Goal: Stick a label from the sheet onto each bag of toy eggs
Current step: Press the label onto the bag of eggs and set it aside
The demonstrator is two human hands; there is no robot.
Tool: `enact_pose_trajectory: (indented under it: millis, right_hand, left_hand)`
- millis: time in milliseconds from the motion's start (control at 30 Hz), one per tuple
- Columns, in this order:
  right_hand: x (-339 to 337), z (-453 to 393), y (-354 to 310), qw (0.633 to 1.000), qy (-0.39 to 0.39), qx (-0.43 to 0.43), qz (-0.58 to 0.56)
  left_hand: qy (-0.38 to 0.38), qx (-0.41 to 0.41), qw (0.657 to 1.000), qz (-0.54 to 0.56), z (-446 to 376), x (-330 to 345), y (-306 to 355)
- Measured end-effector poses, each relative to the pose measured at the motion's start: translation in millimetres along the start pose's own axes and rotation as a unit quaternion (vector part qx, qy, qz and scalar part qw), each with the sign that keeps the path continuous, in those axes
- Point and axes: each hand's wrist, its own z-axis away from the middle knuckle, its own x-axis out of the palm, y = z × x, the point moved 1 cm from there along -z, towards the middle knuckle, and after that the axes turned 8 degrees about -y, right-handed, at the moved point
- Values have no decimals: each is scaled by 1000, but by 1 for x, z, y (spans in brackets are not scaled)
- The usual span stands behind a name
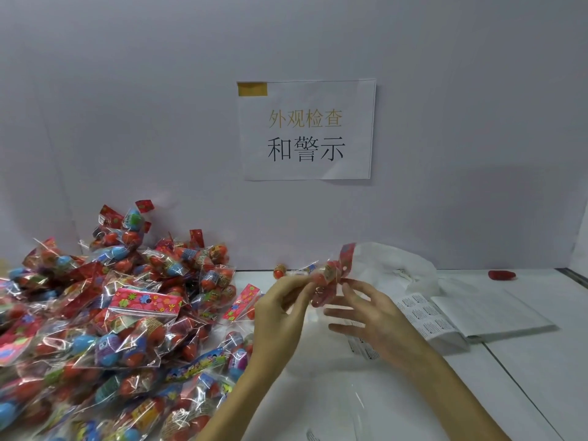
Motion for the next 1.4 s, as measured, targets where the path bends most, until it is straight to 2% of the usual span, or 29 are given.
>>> enact_pose_trajectory:
  millis: [67, 167, 267, 333, 400, 467, 567, 633, 733, 967, 1200, 1267, 1400]
  right_hand:
    - [3, -2, 5, 999, -12, -8, -29]
    - [4, -2, 4, 997, 12, -59, -47]
    - [2, -1, 3, 988, 84, -94, 92]
    - [1, -1, 7, 972, 104, -97, 186]
    - [1, 0, 7, 956, 128, -105, 242]
    - [3, 1, 5, 945, 144, -123, 266]
    - [3, 1, 0, 960, 113, -148, 207]
    - [3, 2, -3, 969, 82, -150, 177]
    - [3, 5, -6, 974, 66, -147, 159]
    - [6, 6, -5, 958, 61, -161, 231]
    - [2, 4, -4, 955, 91, -170, 227]
    - [1, 3, -2, 961, 97, -164, 200]
    - [0, 0, 1, 983, 128, -119, 51]
  left_hand:
    - [-31, -104, 984, 142, 1, 2, 1]
    - [-65, -180, 945, 266, 1, 5, 1]
    - [-96, -188, 939, 271, 0, 5, 2]
    - [-85, -183, 945, 256, 1, 6, 4]
    - [-54, -181, 957, 220, 1, 6, 5]
    - [-58, -195, 952, 227, 1, 4, 3]
    - [-72, -247, 908, 332, -2, 1, 2]
    - [-69, -258, 893, 362, -4, -1, 2]
    - [-69, -256, 890, 372, -6, 0, 4]
    - [-43, -262, 898, 350, -4, 0, 4]
    - [-58, -267, 884, 378, -6, 0, 2]
    - [-58, -272, 887, 370, -6, 0, 0]
    - [-56, -268, 889, 367, -6, 1, 1]
